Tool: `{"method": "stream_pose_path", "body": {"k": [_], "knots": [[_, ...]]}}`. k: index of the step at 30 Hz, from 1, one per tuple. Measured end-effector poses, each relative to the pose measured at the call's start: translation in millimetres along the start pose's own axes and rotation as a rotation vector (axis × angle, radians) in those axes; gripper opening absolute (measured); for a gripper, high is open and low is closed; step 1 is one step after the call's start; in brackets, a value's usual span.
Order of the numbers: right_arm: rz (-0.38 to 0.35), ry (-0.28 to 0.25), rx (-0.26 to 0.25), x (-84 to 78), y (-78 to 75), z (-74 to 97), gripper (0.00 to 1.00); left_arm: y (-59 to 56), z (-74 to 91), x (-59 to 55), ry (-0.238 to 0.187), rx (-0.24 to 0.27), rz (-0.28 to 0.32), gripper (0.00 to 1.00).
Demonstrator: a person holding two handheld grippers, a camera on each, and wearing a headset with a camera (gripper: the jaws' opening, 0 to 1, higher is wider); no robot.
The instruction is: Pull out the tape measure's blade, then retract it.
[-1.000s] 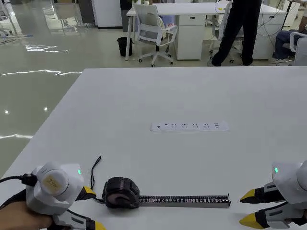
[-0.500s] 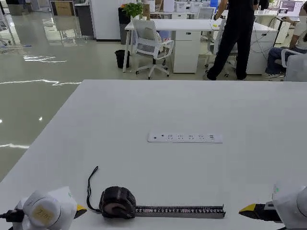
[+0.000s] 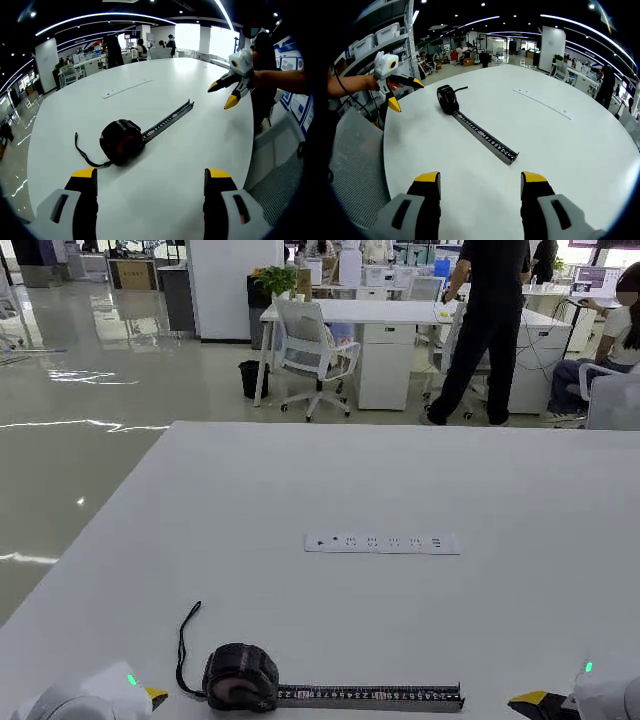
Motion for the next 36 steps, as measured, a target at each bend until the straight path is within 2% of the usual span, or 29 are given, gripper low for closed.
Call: {"method": "stream_pose_path", "body": {"k": [4, 7, 13, 18, 23, 36], "knots": [[0.004, -0.01, -0.026, 4.5, 8.5, 2.8, 0.74, -3.0, 2.2, 0.6, -0.02, 0.023, 0.014, 0.9], [-0.012, -0.032, -0.045, 7.0, 11.9, 5.3, 0.75, -5.0, 4.4, 1.8, -0.043, 0.025, 0.037, 0.91], [-0.017, -0.066, -0.072, 12.9, 19.7, 7.2, 0.81, -11.0, 8.2, 4.6, -0.063, 0.021, 0.031, 0.95], [-0.029, -0.099, -0.081, 16.4, 22.9, 7.1, 0.86, -10.6, 10.0, 7.4, -0.082, 0.023, 0.037, 0.99], [-0.033, -0.102, -0.083, 17.0, 22.7, 6.1, 0.9, -9.2, 10.3, 10.5, -0.086, 0.018, 0.042, 0.99], [-0.044, -0.1, -0.091, 14.8, 20.4, 6.9, 0.91, -11.2, 9.3, 13.6, -0.1, 0.033, 0.047, 0.99]]}}
Point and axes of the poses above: the centre of the closed fingertips' face, and the gripper's own axes: z roughly backward along the fingers, y roughly to its left, x roughly out of its top, the point moved 8 cm from there along z, roughly backward along the fingers, and after that the axes turned 10 degrees about z, right-handed, at the moved point
